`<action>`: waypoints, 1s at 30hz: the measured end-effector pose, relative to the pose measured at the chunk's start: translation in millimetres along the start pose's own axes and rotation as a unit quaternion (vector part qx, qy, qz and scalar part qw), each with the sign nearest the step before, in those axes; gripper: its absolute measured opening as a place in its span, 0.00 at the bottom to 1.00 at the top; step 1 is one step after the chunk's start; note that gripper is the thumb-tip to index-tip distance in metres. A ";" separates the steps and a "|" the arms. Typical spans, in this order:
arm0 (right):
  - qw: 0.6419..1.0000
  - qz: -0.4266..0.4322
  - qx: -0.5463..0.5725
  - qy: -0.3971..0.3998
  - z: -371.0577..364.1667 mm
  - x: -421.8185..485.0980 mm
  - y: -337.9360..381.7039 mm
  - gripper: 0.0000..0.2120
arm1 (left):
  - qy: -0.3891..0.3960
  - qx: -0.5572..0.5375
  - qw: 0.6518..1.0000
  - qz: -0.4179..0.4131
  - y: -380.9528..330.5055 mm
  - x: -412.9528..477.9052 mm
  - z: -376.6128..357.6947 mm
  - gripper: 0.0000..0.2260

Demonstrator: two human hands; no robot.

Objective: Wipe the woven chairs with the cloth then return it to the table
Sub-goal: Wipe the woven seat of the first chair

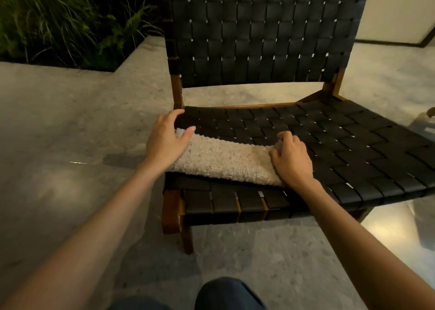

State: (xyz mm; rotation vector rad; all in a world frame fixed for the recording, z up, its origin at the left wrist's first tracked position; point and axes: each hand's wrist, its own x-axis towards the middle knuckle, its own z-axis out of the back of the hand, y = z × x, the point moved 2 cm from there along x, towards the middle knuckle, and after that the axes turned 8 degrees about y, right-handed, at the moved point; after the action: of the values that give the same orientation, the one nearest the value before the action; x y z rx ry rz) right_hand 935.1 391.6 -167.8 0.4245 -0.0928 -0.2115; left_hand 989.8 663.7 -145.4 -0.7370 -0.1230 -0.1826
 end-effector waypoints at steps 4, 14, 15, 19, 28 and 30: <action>0.992 -0.099 -0.063 0.042 6.7 -7.3 -0.1 0.33 | 0.076 0.111 0.990 -0.041 -7.8 -18.9 -2.9 0.20; 0.987 -0.081 0.055 0.125 21.9 -19.0 25.2 0.21 | 0.205 0.070 0.976 0.023 -10.2 -52.8 -6.3 0.25; 0.983 -0.062 0.122 0.123 28.2 -15.6 32.7 0.21 | 0.207 0.054 0.977 0.027 -12.0 -54.1 -3.8 0.25; 0.960 0.044 0.250 0.117 42.8 -4.0 82.9 0.25 | 0.197 -0.024 0.980 0.026 -11.9 -58.7 9.6 0.23; 0.954 0.194 0.132 0.187 0.5 -31.0 146.0 0.19 | 0.160 -0.102 0.980 0.053 21.2 -75.1 32.7 0.21; 0.954 0.215 0.020 0.206 -14.1 -35.0 143.8 0.25 | 0.170 -0.099 0.979 0.055 27.0 -73.9 33.0 0.21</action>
State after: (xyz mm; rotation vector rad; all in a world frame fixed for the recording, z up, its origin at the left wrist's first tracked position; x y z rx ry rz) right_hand 929.4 533.0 -122.1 0.4702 0.2201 0.3112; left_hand 921.7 714.6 -151.9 -0.8972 0.2654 -0.2159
